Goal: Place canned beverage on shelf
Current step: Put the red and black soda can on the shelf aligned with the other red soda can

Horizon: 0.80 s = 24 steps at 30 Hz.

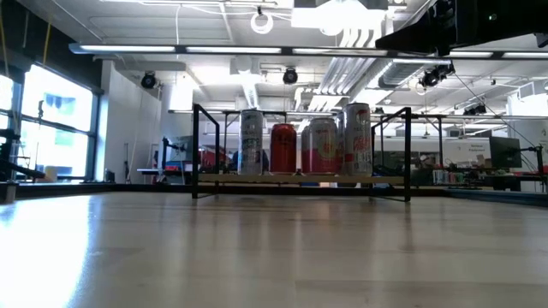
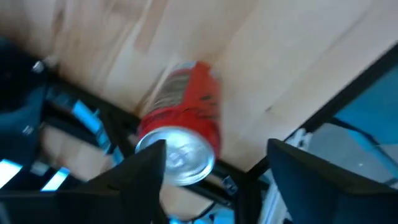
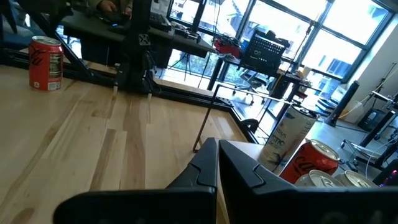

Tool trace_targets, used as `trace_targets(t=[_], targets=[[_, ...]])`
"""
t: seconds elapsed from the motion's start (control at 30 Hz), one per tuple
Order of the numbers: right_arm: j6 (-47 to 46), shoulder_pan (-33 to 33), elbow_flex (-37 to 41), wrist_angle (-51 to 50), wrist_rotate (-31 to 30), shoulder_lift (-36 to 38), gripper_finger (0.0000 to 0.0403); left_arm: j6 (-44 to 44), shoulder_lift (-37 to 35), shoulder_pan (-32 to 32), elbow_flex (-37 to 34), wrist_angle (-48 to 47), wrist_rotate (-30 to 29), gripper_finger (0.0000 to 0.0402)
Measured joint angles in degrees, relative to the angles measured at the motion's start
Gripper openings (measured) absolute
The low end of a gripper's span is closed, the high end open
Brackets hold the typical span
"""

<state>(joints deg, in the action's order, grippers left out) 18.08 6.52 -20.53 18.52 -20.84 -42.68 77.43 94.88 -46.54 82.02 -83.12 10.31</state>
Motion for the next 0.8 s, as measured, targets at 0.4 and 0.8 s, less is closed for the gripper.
trace_targets(t=[0.4,0.8], targets=[[0.0,0.0,0.0,0.0,0.0,0.0,0.0000,7.6,0.6,-6.6,-1.7,-3.1,-0.3,0.0315],[0.1,0.0,0.0,0.0,0.4,0.0,0.0000,13.7,-0.2,-11.4,-7.6,4.1,-3.0,0.0315]])
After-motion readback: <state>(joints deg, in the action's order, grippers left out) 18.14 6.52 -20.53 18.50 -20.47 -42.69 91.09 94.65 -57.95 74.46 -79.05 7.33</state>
